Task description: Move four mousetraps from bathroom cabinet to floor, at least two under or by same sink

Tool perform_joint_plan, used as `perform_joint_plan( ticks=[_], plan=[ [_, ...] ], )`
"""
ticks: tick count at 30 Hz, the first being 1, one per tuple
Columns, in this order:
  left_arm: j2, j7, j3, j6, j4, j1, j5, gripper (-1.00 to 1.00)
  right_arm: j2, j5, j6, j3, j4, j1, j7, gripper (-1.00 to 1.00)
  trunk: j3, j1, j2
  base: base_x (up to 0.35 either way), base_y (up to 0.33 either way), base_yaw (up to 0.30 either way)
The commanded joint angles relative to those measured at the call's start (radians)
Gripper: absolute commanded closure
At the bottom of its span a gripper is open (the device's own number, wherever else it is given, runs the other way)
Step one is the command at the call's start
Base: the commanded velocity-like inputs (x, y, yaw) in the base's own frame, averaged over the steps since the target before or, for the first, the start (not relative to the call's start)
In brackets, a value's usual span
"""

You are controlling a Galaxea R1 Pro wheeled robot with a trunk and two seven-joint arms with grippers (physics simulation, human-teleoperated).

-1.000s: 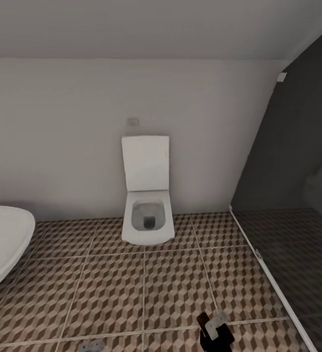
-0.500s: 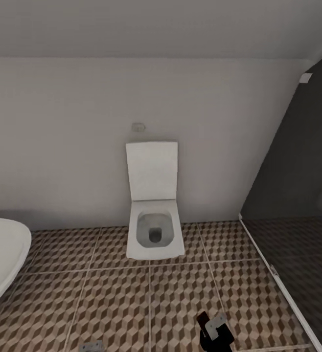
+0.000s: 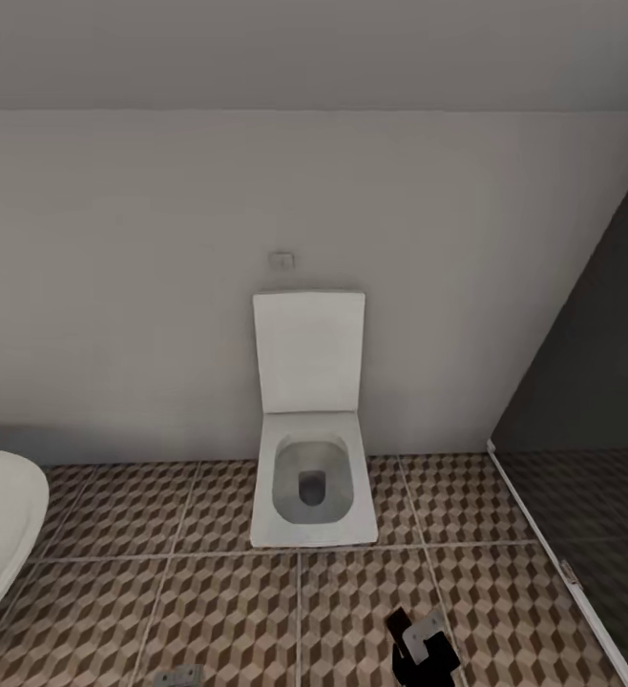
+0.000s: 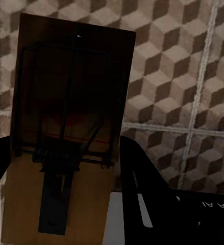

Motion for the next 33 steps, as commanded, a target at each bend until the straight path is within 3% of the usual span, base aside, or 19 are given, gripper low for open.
perform_joint_plan(
  ticks=[1, 15, 33],
  plan=[
    [0.001, 0.006, -0.008, -0.008, -0.005, -0.002, 0.006, 1.00, 0.002, -0.008, -0.007, 0.008, 0.000, -0.001, -0.004, 1.00, -0.001, 0.001, 0.000, 0.336, 0.000, 0.000],
    [0.001, 0.006, -0.008, -0.008, -0.004, -0.002, 0.006, 1.00, 0.000, -0.008, -0.022, 0.007, -0.004, -0.001, -0.005, 1.00, -0.001, 0.001, 0.000, 0.326, 0.000, 0.000],
    [-0.005, 0.007, -0.007, -0.008, -0.006, -0.002, 0.006, 1.00, 0.003, -0.010, -0.022, 0.006, -0.001, -0.001, -0.006, 1.00, -0.001, 0.001, 0.000, 0.018, 0.000, 0.000]
  ],
)
